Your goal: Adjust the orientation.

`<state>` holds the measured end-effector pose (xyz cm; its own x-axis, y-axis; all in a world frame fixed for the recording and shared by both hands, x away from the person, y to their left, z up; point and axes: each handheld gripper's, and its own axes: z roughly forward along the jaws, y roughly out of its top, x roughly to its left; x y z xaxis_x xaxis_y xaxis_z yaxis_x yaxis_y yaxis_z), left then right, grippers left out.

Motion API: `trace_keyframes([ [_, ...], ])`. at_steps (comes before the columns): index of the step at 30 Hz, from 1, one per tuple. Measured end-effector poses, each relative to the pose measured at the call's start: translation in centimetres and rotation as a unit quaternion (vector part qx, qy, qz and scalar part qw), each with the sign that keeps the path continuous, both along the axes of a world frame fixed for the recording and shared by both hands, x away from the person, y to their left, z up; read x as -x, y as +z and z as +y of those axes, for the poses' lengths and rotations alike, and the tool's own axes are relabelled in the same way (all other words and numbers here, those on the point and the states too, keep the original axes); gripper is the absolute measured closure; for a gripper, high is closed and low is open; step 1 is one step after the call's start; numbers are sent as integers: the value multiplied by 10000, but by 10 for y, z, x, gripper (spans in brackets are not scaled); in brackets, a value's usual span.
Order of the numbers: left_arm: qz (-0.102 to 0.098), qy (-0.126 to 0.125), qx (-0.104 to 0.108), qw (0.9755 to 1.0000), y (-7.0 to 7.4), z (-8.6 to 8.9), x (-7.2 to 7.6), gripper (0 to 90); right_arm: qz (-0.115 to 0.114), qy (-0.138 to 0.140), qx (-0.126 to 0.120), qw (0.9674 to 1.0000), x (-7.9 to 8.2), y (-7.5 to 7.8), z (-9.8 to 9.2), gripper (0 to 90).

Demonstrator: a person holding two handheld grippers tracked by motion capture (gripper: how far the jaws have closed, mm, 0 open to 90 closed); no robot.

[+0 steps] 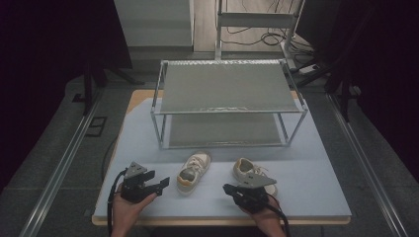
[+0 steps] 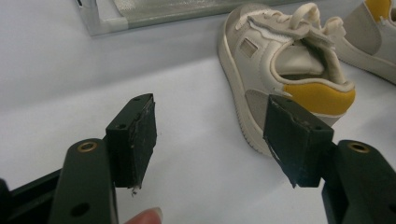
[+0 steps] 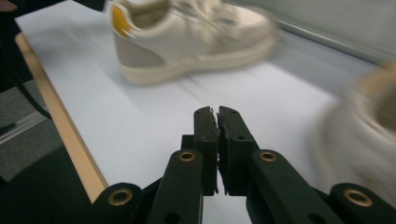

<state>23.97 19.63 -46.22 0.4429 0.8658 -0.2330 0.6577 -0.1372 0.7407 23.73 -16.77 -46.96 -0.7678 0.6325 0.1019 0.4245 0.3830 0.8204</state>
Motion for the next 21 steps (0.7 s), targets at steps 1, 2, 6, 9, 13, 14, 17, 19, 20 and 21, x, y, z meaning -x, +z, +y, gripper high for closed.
trace_keyframes([
  [1,-1,12,4,10000,0,0,0,348,-8,-86,-13,10000,2,0,-8,861],
  [2,3,13,15,10000,-1,1,0,347,5,-168,-28,9999,4,0,-16,861],
  [6,31,14,24,10000,-2,2,-1,347,-17,-529,-67,9986,14,-1,-53,860],
  [9,21,14,53,10000,-1,3,-1,345,20,-743,-189,9971,20,0,-73,862],
  [13,40,1,43,10000,-2,2,-1,345,8,-715,-220,9972,28,-1,-80,866],
  [14,43,-7,41,10000,-2,2,-1,345,14,-666,-207,9976,29,-2,-79,866],
  [17,47,-9,39,10000,-2,1,-1,345,46,-585,-80,9982,28,-8,-74,869],
  [19,45,-12,33,10000,-2,2,-1,344,135,-637,-53,9979,25,-12,-76,869],
  [20,40,-16,43,10000,-2,2,-1,344,174,-687,-51,9975,24,-14,-78,870],
  [21,38,-15,44,10000,-2,2,-1,344,174,-687,-51,9975,24,-14,-78,870],
])
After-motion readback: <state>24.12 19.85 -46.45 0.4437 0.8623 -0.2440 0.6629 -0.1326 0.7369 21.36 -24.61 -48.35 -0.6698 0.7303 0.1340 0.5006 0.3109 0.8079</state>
